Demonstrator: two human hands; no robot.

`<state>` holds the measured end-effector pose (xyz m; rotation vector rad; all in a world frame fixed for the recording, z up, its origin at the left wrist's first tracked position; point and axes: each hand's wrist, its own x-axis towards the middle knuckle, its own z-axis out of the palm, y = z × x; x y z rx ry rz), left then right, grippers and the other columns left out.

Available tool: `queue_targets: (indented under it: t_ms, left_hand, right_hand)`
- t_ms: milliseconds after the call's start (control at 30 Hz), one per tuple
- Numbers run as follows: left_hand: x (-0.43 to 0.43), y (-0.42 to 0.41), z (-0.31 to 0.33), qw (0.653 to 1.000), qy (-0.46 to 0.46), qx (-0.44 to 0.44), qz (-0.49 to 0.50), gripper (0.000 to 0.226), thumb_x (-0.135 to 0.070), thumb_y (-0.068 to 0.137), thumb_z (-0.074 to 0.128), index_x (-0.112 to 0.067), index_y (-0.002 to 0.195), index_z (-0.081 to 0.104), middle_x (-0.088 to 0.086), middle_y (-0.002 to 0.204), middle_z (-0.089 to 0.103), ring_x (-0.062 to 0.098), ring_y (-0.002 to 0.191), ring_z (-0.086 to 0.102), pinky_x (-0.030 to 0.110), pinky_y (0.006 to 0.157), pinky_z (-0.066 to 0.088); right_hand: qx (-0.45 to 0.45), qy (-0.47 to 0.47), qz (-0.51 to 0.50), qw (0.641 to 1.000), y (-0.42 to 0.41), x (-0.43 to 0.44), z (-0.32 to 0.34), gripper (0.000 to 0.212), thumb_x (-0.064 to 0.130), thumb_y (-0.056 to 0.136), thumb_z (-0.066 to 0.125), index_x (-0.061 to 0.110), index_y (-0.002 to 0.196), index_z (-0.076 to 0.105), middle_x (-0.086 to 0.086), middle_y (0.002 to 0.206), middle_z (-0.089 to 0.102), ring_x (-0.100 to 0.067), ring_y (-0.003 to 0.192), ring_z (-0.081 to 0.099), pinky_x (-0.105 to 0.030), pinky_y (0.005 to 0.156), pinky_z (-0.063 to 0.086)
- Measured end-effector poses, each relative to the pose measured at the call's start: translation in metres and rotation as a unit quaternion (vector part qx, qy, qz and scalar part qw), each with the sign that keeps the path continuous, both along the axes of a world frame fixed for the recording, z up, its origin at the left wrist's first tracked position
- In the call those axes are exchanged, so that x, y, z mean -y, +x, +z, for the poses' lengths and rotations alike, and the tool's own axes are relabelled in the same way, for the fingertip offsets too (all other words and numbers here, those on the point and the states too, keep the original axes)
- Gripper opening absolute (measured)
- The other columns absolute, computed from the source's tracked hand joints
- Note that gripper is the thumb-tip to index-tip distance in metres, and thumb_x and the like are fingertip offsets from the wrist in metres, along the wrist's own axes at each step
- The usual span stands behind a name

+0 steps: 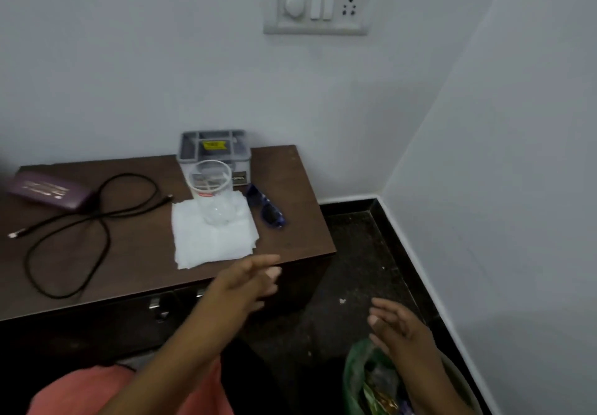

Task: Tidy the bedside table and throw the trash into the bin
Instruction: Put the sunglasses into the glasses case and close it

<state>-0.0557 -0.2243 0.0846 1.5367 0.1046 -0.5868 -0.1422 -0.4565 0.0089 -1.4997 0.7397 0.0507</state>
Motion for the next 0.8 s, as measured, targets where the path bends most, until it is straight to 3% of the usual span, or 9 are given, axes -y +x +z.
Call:
queue_targets:
  t_ms: [167,267,333,433,533,600,667,700,800]
  left_hand:
    - [-0.070,0.034,-0.017,0.978,0.029,0.105,0.178,0.021,-0.010,0.090,0.056,-0.025,0.103,0.061,-0.001,0.105,0.065,0.018,0.101,0.061,0.027,0.075,0.047]
    - [-0.090,0.064,-0.043,0.955,0.110,0.169,0.216,0.040,-0.004,0.086,0.060,-0.018,0.123,0.052,0.006,0.123,0.059,0.023,0.116,0.055,0.034,0.092,0.046]
    - [-0.095,0.084,-0.059,0.932,0.211,0.226,0.187,0.052,-0.007,0.084,0.064,-0.014,0.133,0.046,0.008,0.134,0.052,0.024,0.124,0.050,0.034,0.101,0.040]
    - [-0.092,0.103,-0.078,0.881,0.361,0.301,0.054,0.072,-0.040,0.083,0.058,-0.012,0.144,0.032,0.007,0.150,0.037,0.023,0.138,0.034,0.040,0.113,0.025]
    - [-0.086,0.112,-0.094,0.809,0.484,0.329,-0.052,0.098,-0.078,0.075,0.023,-0.016,0.149,0.010,-0.001,0.159,0.012,0.015,0.147,0.006,0.040,0.117,0.000]
    - [-0.085,0.117,-0.101,0.793,0.509,0.325,-0.082,0.117,-0.088,0.059,-0.002,-0.013,0.149,0.007,0.001,0.159,0.008,0.017,0.147,0.004,0.037,0.114,-0.007]
    - [-0.087,0.120,-0.109,0.753,0.559,0.325,-0.123,0.116,-0.082,0.061,0.001,-0.008,0.148,0.017,0.007,0.157,0.013,0.022,0.146,0.014,0.033,0.112,-0.015]
    - [-0.088,0.119,-0.113,0.736,0.581,0.310,-0.158,0.106,-0.075,0.065,0.012,-0.005,0.143,0.032,0.010,0.153,0.029,0.023,0.141,0.030,0.032,0.112,-0.016]
    - [-0.086,0.118,-0.125,0.745,0.577,0.252,-0.219,0.081,-0.067,0.068,0.032,-0.010,0.116,0.065,0.004,0.122,0.066,0.016,0.109,0.065,0.036,0.110,0.007]
  right_hand:
    - [0.061,-0.055,0.132,0.988,0.062,-0.052,0.028,0.028,0.012,0.083,0.067,0.025,0.106,0.060,-0.003,0.111,0.065,-0.012,0.101,0.062,-0.027,0.083,0.050]
    - [0.091,-0.075,0.196,0.973,0.105,-0.088,0.039,0.055,0.020,0.079,0.072,0.024,0.128,0.047,0.006,0.124,0.056,-0.009,0.113,0.055,-0.018,0.084,0.044]
    - [0.107,-0.074,0.214,0.968,0.137,-0.110,0.039,0.074,0.021,0.076,0.075,0.024,0.138,0.035,0.007,0.133,0.046,-0.010,0.125,0.045,-0.018,0.093,0.041]
    - [0.132,-0.081,0.222,0.963,0.181,-0.141,0.027,0.091,0.021,0.073,0.078,0.023,0.145,0.022,0.002,0.149,0.032,-0.014,0.136,0.033,-0.027,0.107,0.031]
    - [0.149,-0.095,0.231,0.957,0.208,-0.165,0.011,0.092,0.020,0.072,0.078,0.023,0.144,0.021,0.005,0.147,0.033,-0.011,0.136,0.030,-0.026,0.107,0.029]
    - [0.166,-0.112,0.234,0.951,0.219,-0.174,0.001,0.078,0.018,0.074,0.077,0.029,0.136,0.031,0.012,0.134,0.043,-0.008,0.129,0.037,-0.025,0.104,0.033]
    - [0.183,-0.134,0.225,0.948,0.225,-0.179,-0.008,0.061,0.017,0.075,0.074,0.037,0.121,0.039,0.017,0.121,0.052,-0.005,0.119,0.047,-0.025,0.099,0.041]
    - [0.185,-0.141,0.219,0.947,0.226,-0.179,-0.011,0.058,0.017,0.075,0.074,0.039,0.117,0.041,0.020,0.115,0.054,-0.001,0.113,0.049,-0.022,0.095,0.043]
    - [0.190,-0.149,0.214,0.947,0.228,-0.178,-0.019,0.058,0.021,0.074,0.075,0.039,0.118,0.043,0.021,0.117,0.055,0.000,0.113,0.050,-0.023,0.094,0.044]
